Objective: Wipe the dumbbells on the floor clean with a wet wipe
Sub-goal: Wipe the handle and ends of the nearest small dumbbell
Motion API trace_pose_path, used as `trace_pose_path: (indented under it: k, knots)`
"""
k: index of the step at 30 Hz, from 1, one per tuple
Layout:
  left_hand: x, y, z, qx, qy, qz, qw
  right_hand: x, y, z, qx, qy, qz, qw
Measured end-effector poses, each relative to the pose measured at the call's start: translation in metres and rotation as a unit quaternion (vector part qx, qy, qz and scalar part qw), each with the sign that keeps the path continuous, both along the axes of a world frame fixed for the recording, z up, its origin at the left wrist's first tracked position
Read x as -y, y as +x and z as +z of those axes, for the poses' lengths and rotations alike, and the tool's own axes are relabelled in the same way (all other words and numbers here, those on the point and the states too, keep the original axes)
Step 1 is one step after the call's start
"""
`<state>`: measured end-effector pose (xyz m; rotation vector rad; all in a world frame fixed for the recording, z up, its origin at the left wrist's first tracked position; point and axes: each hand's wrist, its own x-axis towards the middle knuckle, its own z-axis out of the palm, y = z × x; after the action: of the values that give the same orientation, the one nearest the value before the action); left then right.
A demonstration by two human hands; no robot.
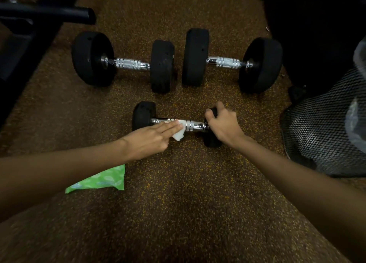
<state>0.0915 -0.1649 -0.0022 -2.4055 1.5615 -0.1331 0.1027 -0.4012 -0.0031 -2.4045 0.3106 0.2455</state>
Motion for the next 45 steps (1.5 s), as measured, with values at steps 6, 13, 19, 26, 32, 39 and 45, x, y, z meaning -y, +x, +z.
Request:
trace_pose_path:
  k: [6, 13, 19, 26, 32, 39, 45]
  knots:
    - [0.006, 0.013, 0.027, -0.198, -0.179, 0.170, 0.949, 0.001, -0.001, -0.003, 0.007, -0.005, 0.006, 1.000]
    - [0.044, 0.046, 0.030, -0.308, -0.193, 0.313, 0.877, 0.001, 0.000, 0.000, 0.004, 0.001, 0.005, 1.000]
    - [0.040, 0.050, 0.018, -0.367, 0.038, 0.227, 0.901, 0.001, 0.000, 0.000, 0.012, -0.001, 0.008, 1.000]
    - [0.039, 0.048, 0.015, -0.214, 0.011, 0.151, 0.965, 0.000, 0.001, 0.002, 0.017, 0.006, 0.006, 1.000]
    - [0.035, 0.040, 0.004, -0.113, 0.039, 0.118, 0.986, 0.001, 0.002, 0.000, 0.023, 0.006, 0.002, 1.000]
    - [0.035, 0.051, 0.006, -0.285, -0.033, 0.158, 0.945, 0.001, -0.001, 0.001, 0.017, 0.011, 0.009, 1.000]
    - [0.032, 0.057, 0.015, -0.335, -0.015, 0.169, 0.927, 0.001, -0.001, 0.000, 0.015, 0.010, 0.009, 1.000]
